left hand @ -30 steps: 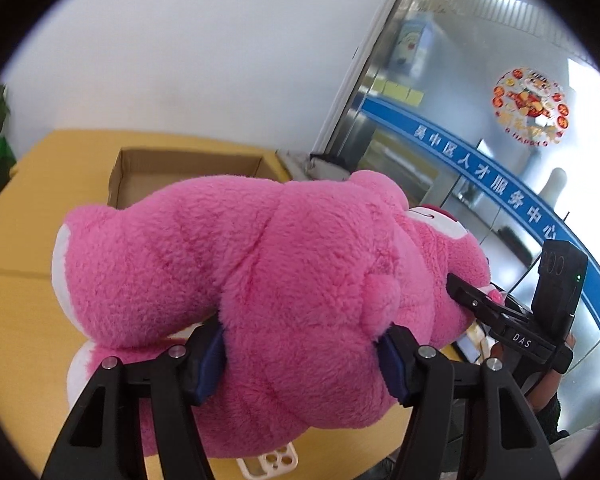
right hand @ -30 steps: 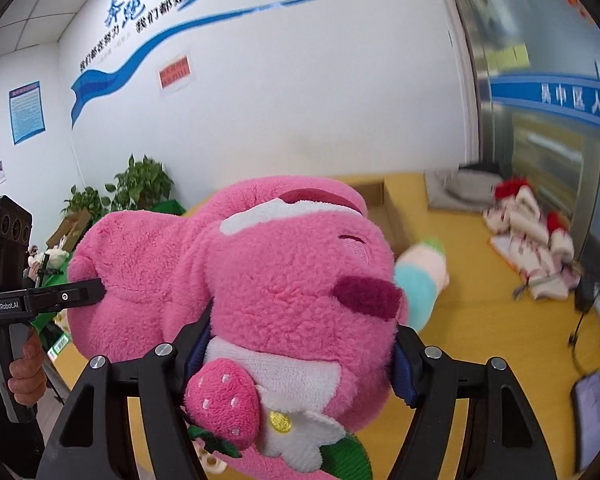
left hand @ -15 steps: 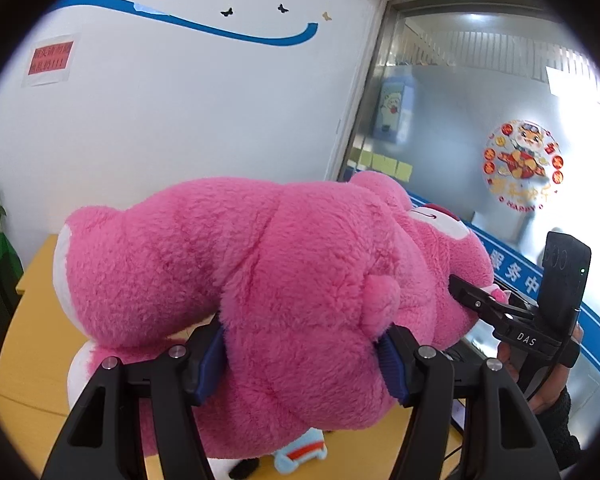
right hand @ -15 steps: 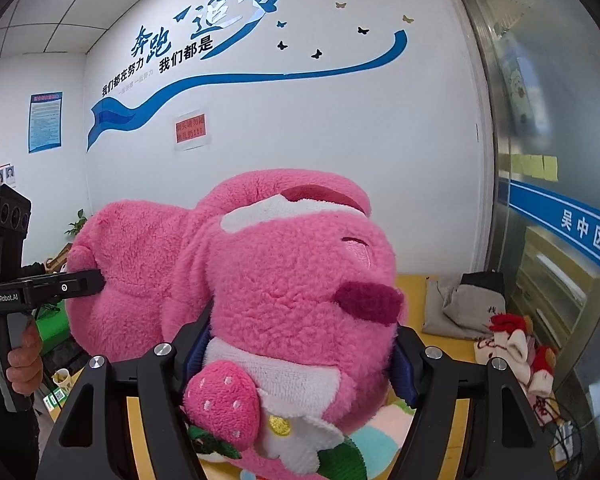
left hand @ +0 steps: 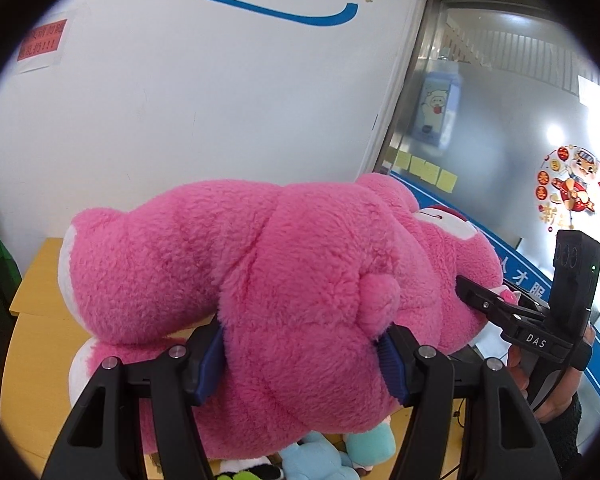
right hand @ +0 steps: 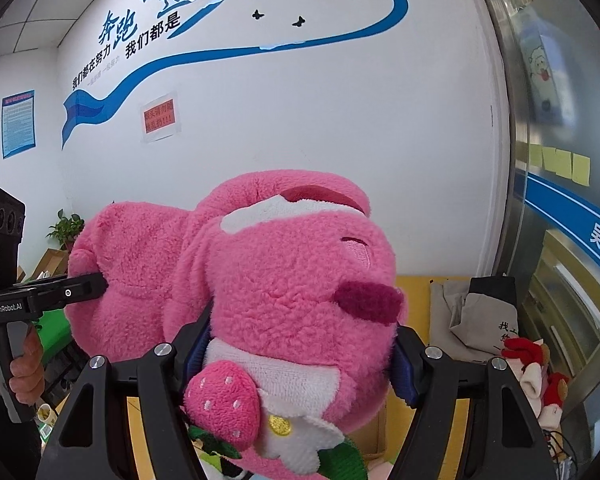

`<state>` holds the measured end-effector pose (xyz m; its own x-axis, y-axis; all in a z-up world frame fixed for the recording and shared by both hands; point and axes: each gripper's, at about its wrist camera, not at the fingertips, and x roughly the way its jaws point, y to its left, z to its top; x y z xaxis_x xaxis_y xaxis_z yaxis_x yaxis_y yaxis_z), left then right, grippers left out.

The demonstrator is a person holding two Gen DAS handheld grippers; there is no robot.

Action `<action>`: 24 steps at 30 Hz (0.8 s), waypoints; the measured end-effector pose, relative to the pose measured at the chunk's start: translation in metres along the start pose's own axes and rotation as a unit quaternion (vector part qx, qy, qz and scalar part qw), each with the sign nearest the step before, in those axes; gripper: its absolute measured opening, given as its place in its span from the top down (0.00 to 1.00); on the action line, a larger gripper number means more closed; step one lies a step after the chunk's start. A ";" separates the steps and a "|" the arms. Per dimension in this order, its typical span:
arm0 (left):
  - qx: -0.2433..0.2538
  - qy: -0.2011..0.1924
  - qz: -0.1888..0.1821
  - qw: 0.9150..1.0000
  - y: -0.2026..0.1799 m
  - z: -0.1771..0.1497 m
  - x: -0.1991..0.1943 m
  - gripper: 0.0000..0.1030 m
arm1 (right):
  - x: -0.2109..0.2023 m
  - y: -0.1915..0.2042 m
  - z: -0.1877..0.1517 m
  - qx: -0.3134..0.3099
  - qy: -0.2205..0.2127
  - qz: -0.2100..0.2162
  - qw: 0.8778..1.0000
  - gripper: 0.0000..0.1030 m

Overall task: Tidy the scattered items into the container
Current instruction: 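Lift the pink bear with both grippers and carry it over the cardboard box, then lower the pink bear into the box and open both grippers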

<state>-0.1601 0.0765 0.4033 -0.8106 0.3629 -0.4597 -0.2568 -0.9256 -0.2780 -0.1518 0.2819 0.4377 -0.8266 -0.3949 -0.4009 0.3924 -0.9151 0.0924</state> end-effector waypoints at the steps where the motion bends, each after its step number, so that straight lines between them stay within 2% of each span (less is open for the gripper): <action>1: -0.001 0.005 0.000 1.000 0.004 0.003 0.009 0.38 | 0.010 -0.004 0.002 0.003 0.005 -0.001 1.000 0.25; 7: -0.012 0.038 0.001 0.999 0.029 0.015 0.065 0.38 | 0.072 -0.029 0.009 0.016 0.037 -0.008 0.999 0.26; 13: -0.038 0.074 0.007 0.996 0.073 0.007 0.126 0.38 | 0.147 -0.051 0.000 0.034 0.078 -0.008 0.996 0.26; 18: -0.078 0.122 0.011 0.989 0.122 -0.023 0.192 0.38 | 0.224 -0.070 -0.031 0.049 0.127 -0.008 0.991 0.26; 24: -0.117 0.174 0.011 0.978 0.167 -0.073 0.265 0.38 | 0.306 -0.095 -0.089 0.065 0.183 -0.012 0.981 0.27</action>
<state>-0.3795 0.0262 0.1740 -0.5757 0.3946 -0.7161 -0.0809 -0.8990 -0.4304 -0.4057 0.2554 0.2250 -0.6252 -0.3397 -0.7026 0.2999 -0.9357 0.1856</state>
